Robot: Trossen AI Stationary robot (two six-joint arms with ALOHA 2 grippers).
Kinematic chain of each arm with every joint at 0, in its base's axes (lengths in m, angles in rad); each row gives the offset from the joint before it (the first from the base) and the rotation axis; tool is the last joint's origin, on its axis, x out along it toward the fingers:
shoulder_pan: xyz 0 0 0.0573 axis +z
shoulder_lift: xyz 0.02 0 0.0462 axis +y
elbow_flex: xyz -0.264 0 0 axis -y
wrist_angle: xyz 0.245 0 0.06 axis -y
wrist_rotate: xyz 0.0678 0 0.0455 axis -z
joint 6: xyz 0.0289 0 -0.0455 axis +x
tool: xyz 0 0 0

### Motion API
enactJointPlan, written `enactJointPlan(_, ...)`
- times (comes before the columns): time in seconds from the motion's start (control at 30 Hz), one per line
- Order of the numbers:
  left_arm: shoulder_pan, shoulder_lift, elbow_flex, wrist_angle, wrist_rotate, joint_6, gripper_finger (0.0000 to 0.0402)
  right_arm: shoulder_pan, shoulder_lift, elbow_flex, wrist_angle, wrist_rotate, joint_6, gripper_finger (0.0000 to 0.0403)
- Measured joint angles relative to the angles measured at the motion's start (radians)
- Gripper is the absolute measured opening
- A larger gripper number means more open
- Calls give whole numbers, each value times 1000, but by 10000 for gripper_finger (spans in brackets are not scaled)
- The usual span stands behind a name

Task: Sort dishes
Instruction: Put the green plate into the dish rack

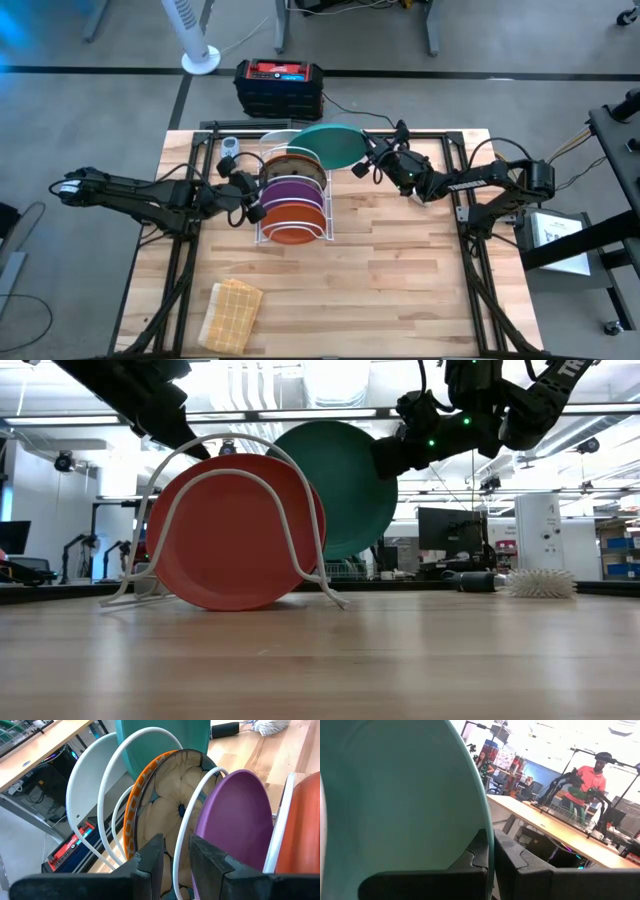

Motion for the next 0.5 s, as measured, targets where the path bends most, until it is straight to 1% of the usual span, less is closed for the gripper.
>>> enactJointPlan(0.4,0,0,0,5,0,0,79,0,0,0,-22,-1,8,0)
enactJointPlan(0.5,0,0,0,20,-21,0,79,0,0,0,-32,-1,5,0)
